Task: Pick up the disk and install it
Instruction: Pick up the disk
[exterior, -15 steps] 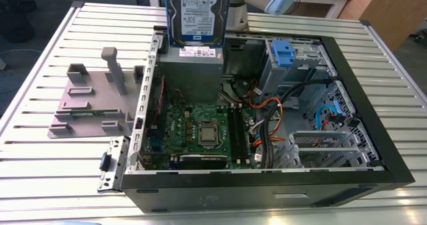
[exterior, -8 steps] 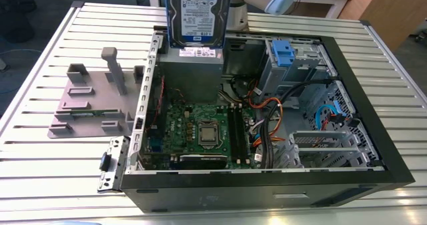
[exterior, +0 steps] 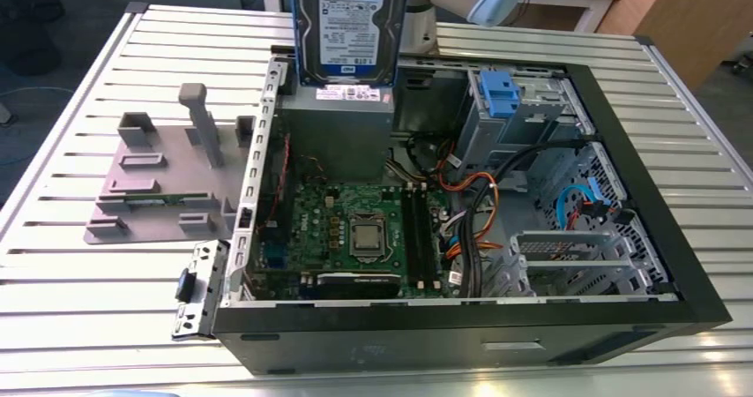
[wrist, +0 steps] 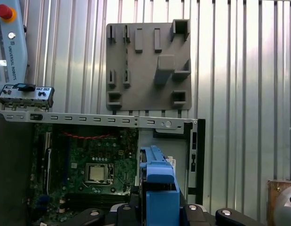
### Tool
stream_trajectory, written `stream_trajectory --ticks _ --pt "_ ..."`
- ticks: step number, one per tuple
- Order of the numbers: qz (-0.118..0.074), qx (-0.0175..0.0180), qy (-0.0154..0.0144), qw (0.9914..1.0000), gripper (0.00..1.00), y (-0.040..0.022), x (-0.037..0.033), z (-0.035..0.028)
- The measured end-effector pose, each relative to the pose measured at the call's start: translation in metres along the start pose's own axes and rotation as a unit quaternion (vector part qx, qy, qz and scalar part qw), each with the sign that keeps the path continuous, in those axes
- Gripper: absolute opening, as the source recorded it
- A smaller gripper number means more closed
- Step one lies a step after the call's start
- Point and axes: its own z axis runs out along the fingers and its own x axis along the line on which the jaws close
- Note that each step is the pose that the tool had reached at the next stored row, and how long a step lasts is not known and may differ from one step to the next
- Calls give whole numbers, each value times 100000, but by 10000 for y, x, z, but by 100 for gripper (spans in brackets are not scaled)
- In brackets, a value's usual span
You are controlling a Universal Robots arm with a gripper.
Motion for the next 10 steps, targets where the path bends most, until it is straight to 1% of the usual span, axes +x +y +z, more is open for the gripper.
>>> stream_trajectory --ticks 10 --pt "-2 0 0 100000 37 -3 28 2"
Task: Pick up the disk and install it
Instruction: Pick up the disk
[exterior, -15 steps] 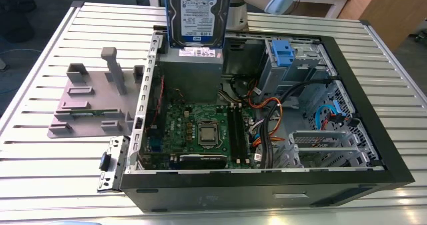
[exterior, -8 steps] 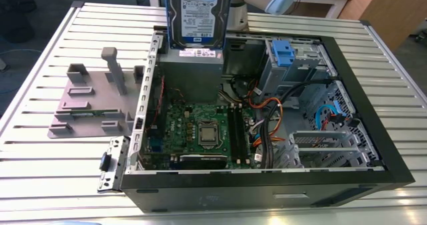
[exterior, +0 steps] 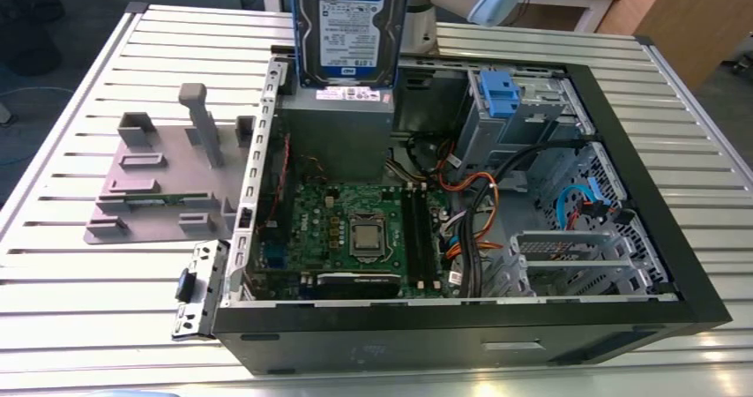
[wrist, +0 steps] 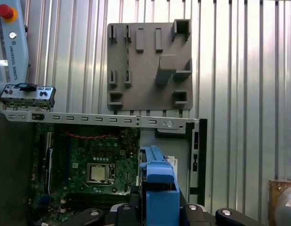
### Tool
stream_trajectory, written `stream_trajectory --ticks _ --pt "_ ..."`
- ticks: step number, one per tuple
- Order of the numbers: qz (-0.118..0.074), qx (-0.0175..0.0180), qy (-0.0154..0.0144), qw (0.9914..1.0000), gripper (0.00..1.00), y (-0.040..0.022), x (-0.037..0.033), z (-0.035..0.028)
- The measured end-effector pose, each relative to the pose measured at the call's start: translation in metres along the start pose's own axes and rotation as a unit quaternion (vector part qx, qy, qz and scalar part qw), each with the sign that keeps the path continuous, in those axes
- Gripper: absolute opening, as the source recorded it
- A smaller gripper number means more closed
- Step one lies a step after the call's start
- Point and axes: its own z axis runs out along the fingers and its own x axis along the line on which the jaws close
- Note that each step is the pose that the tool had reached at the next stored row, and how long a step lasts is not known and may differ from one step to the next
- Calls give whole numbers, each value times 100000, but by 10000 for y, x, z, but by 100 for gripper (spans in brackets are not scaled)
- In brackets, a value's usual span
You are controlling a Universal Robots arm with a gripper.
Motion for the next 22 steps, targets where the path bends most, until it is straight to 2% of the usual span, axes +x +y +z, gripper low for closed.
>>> stream_trajectory --ticks 22 --pt "3 1 -1 100000 37 -6 60 4"
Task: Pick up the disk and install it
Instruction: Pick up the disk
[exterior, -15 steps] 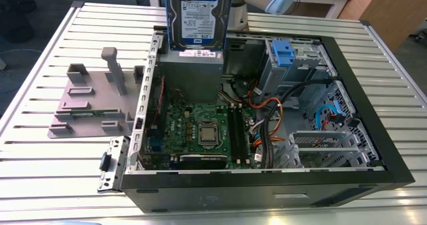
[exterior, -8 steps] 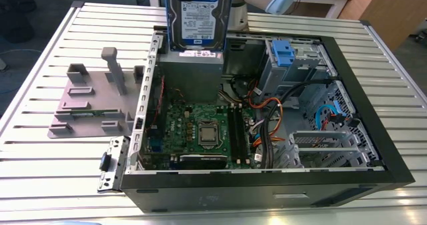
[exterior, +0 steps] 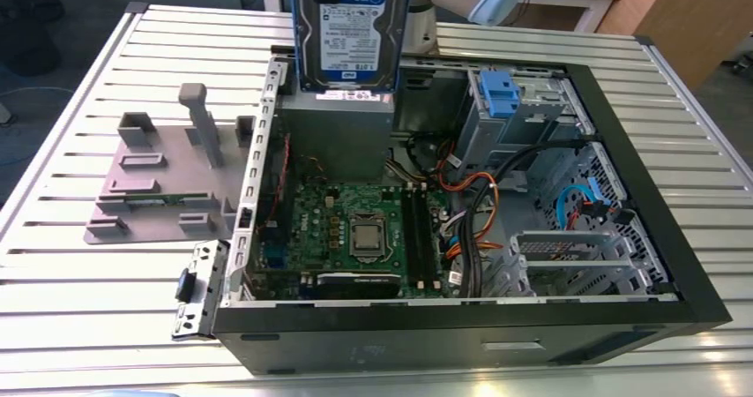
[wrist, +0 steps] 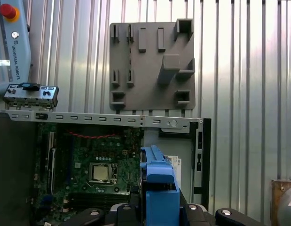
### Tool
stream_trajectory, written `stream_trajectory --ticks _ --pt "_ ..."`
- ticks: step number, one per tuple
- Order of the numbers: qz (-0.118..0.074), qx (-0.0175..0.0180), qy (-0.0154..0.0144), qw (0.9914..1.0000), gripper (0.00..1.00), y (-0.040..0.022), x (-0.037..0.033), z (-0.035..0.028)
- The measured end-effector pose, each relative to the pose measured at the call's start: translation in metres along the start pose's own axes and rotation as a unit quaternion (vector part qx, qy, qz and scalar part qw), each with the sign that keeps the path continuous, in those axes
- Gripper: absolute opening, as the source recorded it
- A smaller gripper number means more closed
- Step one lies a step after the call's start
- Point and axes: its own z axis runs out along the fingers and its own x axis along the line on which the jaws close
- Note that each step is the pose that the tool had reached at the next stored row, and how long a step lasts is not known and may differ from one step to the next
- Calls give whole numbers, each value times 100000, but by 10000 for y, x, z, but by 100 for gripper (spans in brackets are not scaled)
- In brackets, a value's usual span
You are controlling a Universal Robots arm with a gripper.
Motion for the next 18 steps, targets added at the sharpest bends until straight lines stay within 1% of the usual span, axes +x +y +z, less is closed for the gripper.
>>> stream_trajectory --ticks 18 --pt "-1 -2 0 100000 37 -4 50 3"
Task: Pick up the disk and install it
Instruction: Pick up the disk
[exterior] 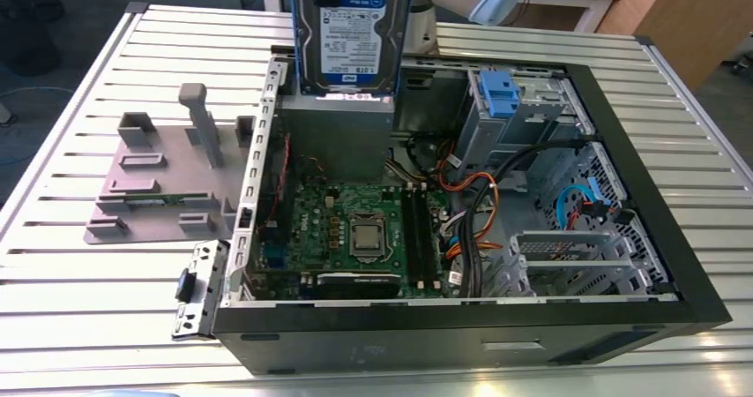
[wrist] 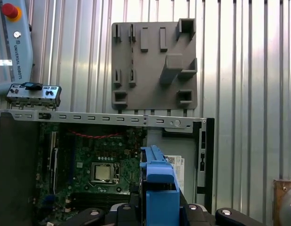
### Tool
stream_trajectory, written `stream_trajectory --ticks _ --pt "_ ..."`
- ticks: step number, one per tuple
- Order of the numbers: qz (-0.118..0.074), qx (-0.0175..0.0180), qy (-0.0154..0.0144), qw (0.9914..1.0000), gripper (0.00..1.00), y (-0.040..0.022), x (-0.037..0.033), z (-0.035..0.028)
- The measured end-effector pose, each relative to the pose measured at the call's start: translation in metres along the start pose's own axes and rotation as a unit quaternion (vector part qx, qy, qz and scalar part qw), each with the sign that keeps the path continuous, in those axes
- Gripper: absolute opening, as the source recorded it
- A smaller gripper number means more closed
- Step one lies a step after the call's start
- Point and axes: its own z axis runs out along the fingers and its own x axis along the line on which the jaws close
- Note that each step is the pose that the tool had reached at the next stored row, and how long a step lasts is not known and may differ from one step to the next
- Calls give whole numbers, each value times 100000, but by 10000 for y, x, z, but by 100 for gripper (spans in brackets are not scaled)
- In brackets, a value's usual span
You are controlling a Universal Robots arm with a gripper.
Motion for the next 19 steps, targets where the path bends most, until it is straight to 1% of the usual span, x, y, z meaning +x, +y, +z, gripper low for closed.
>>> stream_trajectory --ticks 19 --pt "0 -1 3 100000 37 -3 56 3"
